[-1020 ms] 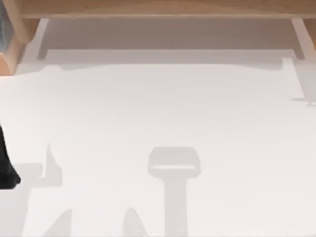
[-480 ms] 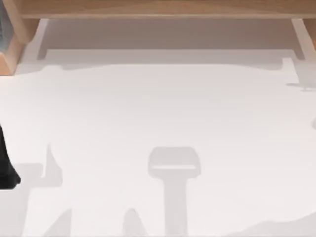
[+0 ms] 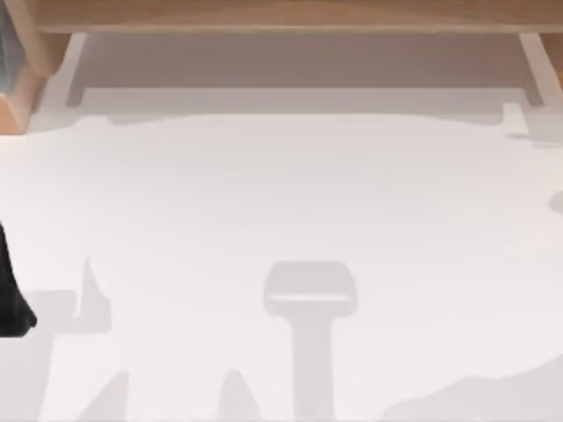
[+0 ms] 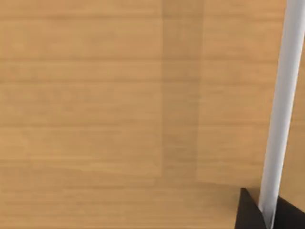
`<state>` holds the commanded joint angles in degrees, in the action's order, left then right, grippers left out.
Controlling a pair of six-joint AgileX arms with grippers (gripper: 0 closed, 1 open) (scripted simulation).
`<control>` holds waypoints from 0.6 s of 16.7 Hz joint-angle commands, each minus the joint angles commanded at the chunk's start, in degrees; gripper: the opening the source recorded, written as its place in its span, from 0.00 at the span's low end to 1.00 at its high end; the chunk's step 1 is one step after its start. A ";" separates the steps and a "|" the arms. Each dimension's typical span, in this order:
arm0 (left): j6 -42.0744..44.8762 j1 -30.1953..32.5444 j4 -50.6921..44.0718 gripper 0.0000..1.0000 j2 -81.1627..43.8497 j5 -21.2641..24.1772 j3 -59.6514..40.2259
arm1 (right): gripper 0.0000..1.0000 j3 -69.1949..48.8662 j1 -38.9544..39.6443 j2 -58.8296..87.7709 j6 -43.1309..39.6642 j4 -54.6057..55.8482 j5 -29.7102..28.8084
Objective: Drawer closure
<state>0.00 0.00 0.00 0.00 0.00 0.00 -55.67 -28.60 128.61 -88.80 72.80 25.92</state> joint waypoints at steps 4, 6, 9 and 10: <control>0.00 0.00 0.00 1.00 0.00 0.00 0.00 | 0.00 -3.94 0.82 1.76 -0.01 -1.97 -0.92; 0.00 0.00 0.00 1.00 0.00 0.00 0.00 | 0.00 -8.06 1.76 3.58 0.01 -4.16 -1.79; 0.00 0.00 0.00 1.00 0.00 0.00 0.00 | 0.00 -14.02 3.12 6.23 -0.04 -7.53 -3.17; 0.00 0.00 0.00 1.00 0.00 0.00 0.00 | 0.00 -15.34 3.44 6.85 -0.06 -8.37 -3.51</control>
<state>0.00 0.00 0.00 0.00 0.00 0.00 -71.02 -25.16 135.46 -88.86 64.43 22.41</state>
